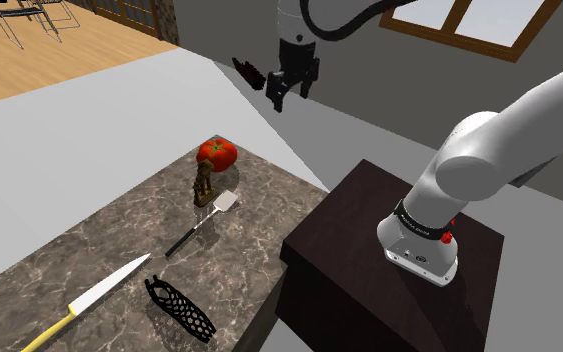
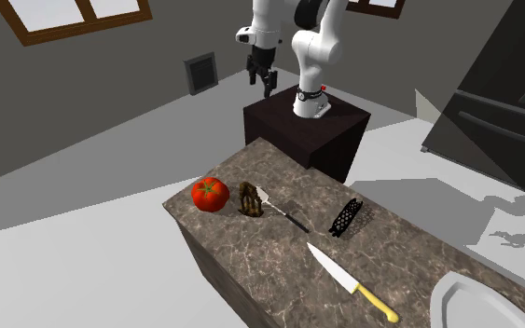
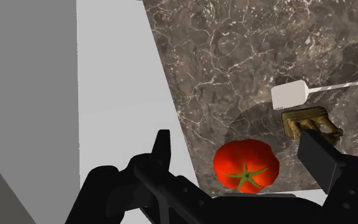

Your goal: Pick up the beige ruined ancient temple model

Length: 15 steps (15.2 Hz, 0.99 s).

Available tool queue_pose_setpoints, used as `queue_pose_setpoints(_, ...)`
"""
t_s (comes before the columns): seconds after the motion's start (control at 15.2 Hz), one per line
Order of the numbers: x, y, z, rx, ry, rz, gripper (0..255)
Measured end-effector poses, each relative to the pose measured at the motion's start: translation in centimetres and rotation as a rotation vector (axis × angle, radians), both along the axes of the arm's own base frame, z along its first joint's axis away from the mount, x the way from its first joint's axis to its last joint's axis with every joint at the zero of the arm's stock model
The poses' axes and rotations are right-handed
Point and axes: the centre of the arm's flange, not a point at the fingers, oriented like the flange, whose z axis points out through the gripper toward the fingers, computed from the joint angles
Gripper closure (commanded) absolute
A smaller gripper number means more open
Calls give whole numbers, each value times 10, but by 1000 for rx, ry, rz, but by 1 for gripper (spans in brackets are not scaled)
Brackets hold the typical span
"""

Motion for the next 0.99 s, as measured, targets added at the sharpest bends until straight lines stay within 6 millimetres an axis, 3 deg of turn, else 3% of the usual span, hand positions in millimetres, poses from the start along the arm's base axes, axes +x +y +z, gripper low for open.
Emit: queue_pose_setpoints(0.99,108,81,-135,20,-55,-12,0)
